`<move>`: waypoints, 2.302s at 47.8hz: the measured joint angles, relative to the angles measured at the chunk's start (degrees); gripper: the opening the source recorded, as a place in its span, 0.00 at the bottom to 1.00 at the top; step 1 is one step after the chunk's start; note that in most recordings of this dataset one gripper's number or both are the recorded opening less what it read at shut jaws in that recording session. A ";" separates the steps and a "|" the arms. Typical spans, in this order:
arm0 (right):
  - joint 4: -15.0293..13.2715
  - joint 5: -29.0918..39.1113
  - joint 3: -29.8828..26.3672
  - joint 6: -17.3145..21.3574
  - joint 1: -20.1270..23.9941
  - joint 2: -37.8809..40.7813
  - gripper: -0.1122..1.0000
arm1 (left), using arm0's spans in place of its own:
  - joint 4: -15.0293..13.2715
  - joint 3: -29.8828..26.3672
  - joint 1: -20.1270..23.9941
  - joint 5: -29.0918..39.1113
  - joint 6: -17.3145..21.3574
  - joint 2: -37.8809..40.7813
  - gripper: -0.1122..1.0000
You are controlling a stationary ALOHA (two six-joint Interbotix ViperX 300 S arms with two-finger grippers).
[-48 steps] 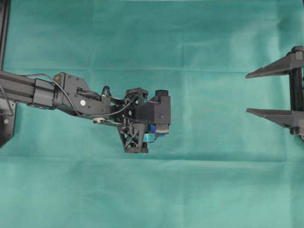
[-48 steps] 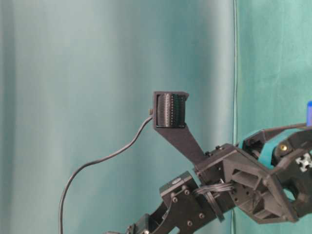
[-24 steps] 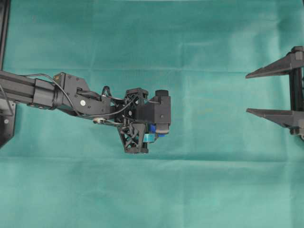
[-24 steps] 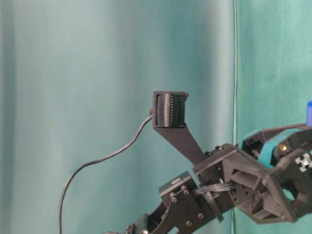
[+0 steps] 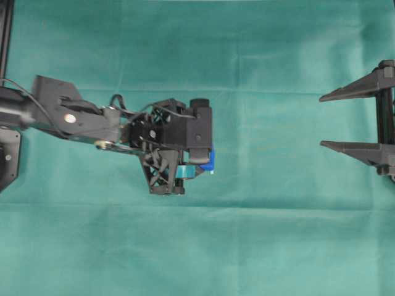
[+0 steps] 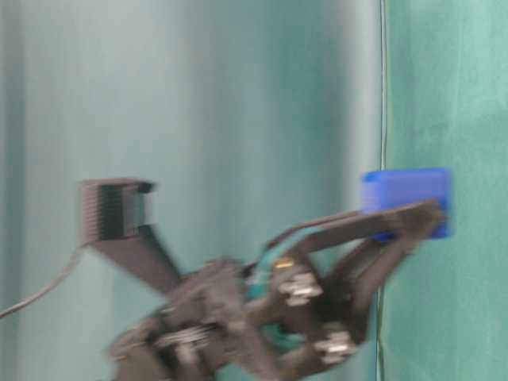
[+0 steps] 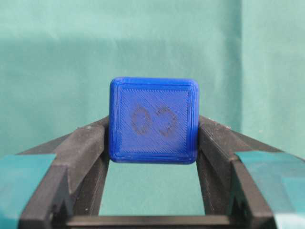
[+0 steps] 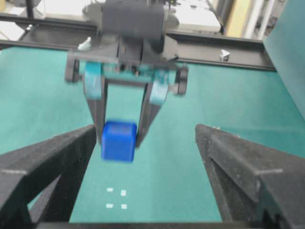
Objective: Handover the blue block to the right arm after grasping it with the left arm, then place it in the designated position.
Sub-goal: 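Lift the blue cube with the left gripper, then rotate and raise the cube with the left gripper toward center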
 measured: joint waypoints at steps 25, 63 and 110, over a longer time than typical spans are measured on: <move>0.00 0.26 0.00 0.00 -0.09 0.00 0.94 | 0.00 -5.80 -0.09 9.76 0.00 -10.28 0.52; 0.00 0.53 -0.26 0.00 -0.09 0.26 0.94 | 0.26 -8.35 -0.09 13.97 0.09 -13.18 0.52; 0.00 0.70 -0.26 0.00 -0.09 0.26 0.94 | 0.26 -8.35 -0.09 13.97 0.09 -13.18 0.52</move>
